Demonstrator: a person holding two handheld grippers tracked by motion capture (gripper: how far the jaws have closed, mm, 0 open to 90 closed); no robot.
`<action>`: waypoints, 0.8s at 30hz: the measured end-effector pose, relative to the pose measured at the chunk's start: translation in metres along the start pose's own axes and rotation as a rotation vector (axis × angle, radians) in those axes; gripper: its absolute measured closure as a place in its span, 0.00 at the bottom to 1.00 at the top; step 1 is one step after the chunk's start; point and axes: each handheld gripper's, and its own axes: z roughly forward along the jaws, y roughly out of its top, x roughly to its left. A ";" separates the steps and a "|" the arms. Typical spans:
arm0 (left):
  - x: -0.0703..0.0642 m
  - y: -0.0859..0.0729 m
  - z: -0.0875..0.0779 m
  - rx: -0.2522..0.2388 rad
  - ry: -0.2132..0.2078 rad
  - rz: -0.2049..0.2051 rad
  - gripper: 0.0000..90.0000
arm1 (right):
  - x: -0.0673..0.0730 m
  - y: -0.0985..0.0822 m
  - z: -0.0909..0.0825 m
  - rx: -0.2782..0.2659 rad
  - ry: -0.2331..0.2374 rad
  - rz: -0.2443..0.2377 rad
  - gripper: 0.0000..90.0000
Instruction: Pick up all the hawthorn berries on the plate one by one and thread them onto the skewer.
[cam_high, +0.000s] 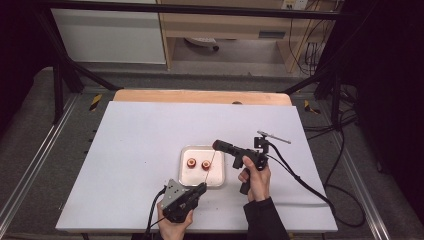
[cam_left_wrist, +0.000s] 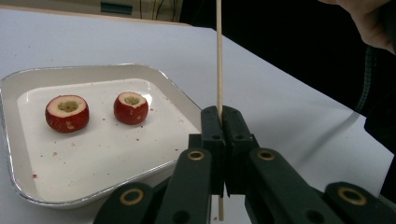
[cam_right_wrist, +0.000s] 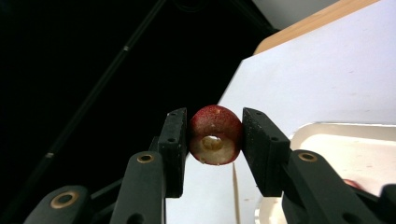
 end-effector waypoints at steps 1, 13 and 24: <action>0.000 0.000 -0.001 -0.004 -0.004 0.005 0.99 | 0.001 0.001 -0.001 -0.002 0.010 0.011 0.69; -0.003 0.009 -0.005 -0.038 -0.023 0.035 0.99 | 0.006 0.003 -0.007 -0.004 0.042 0.018 0.69; -0.004 0.008 -0.006 -0.039 -0.029 0.040 0.99 | 0.005 0.002 -0.006 0.002 0.047 0.015 0.69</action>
